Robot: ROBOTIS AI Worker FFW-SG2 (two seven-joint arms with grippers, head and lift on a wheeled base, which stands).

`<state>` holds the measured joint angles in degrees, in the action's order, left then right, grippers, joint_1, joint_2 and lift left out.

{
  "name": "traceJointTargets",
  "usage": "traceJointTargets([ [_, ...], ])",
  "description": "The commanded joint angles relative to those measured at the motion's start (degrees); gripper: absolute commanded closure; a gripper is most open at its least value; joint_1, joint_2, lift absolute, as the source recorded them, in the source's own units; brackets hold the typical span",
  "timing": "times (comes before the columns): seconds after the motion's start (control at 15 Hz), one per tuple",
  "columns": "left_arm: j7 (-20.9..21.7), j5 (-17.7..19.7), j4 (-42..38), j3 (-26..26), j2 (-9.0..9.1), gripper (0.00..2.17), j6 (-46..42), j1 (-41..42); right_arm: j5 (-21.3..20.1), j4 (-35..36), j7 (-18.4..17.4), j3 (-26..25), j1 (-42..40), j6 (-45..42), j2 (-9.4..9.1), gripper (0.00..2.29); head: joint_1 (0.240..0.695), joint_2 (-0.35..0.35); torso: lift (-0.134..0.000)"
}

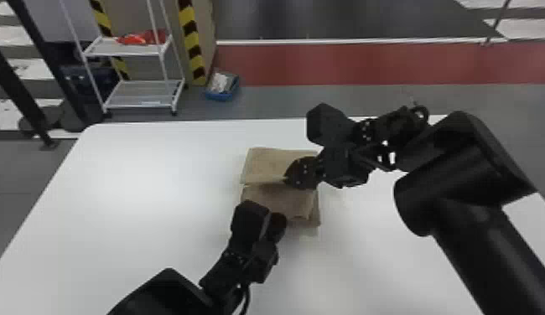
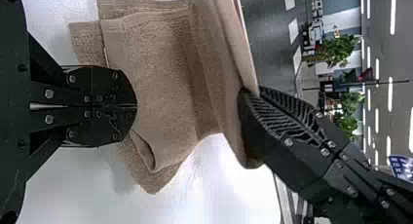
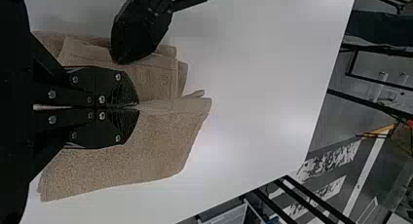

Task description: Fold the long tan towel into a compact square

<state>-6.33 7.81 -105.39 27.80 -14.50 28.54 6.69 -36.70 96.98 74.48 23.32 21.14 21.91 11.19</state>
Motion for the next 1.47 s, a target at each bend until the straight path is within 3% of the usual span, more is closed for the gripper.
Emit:
traceJointTargets([
  [0.0, 0.0, -0.1, 0.0, 0.0, 0.0, 2.08, 0.2, 0.0, 0.1, -0.5, 0.9, 0.4, -0.4, -1.0, 1.46, 1.69, 0.695, 0.034, -0.125],
  [0.27, -0.8, -0.1, -0.3, 0.1, 0.0, 2.08, 1.3, 0.2, -0.2, -3.7, 1.5, 0.8, 0.1, -3.3, 1.99, 1.68, 0.695, 0.02, -0.125],
  [0.87, -0.8, 0.0, -0.8, -0.4, -0.44, 2.08, 1.1, 1.3, -0.2, -6.9, -0.3, 2.0, -0.1, -5.6, -0.29, 1.67, 0.695, 0.043, -0.125],
  [0.93, -0.8, 0.0, -0.9, -0.4, -0.44, 2.08, 1.1, 1.4, -0.1, -6.9, -0.3, 1.9, -0.1, -5.4, -0.38, 1.6, 0.695, 0.046, -0.125],
  [1.0, -0.8, 0.0, -1.0, -0.6, -0.53, 2.08, 1.1, 1.6, 0.2, -6.8, -0.8, 1.4, -0.7, -5.4, -0.56, 1.4, 0.695, 0.048, -0.125],
  [1.13, -0.8, 0.0, -1.0, -0.5, -0.53, 2.08, 1.1, 1.8, 0.3, -6.8, -1.0, 0.5, -1.2, -5.4, -0.65, 1.31, 0.695, 0.051, -0.125],
  [1.2, -0.8, 0.0, -1.0, -0.5, -0.53, 2.08, 1.1, 1.8, 0.4, -6.8, -1.1, -0.1, -1.8, -5.6, -0.65, 1.11, 0.695, 0.051, -0.125],
  [1.4, -0.8, -0.2, -1.0, -0.3, -0.53, 2.08, 2.4, 2.0, 1.1, -6.1, -1.2, -0.6, -2.6, -5.4, -0.47, 0.99, 0.695, 0.045, -0.125],
])
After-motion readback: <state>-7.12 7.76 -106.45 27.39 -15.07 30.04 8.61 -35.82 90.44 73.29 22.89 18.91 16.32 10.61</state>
